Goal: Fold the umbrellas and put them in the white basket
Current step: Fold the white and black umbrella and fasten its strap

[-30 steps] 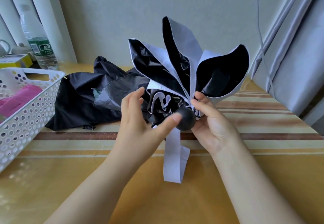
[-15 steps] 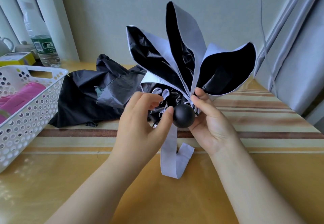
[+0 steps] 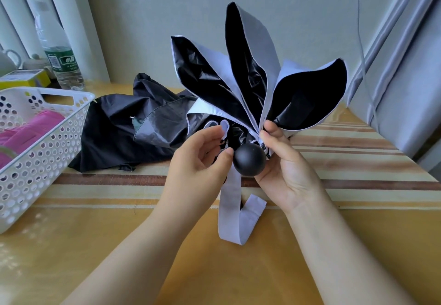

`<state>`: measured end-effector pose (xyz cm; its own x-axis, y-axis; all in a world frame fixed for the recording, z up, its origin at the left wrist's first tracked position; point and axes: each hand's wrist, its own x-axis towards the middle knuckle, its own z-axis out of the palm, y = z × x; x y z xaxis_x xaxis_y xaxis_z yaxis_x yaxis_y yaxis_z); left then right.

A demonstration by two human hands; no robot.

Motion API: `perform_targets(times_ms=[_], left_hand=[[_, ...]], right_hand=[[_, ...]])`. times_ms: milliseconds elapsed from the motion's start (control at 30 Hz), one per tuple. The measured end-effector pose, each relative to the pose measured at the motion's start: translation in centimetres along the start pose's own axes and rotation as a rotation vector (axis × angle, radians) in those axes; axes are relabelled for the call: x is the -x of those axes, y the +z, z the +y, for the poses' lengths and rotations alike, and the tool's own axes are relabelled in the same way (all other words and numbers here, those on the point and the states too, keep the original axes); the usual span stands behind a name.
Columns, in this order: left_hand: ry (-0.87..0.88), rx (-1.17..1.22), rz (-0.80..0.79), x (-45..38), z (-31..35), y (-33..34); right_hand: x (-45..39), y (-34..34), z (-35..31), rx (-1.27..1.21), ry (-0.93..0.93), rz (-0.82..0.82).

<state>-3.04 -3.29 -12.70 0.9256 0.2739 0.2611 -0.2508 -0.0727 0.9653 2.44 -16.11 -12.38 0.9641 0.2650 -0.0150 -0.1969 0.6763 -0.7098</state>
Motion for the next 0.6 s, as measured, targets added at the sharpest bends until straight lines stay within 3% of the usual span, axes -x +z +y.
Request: perform_targets(times_ms=[333, 500, 600], left_hand=[[-0.033, 0.326, -0.021, -0.02, 0.29, -0.04], [0.022, 0.123, -0.119, 0.13, -0.25, 0.18], [0.138, -0.141, -0.112, 0.37, -0.56, 0.26]], right_hand=[[-0.11, -0.04, 0.78, 0.125, 0.034, -0.065], [0.02, -0.23, 0.80, 0.164, 0.019, -0.037], [0.18, -0.18, 0.74, 0.165, 0.003, -0.002]])
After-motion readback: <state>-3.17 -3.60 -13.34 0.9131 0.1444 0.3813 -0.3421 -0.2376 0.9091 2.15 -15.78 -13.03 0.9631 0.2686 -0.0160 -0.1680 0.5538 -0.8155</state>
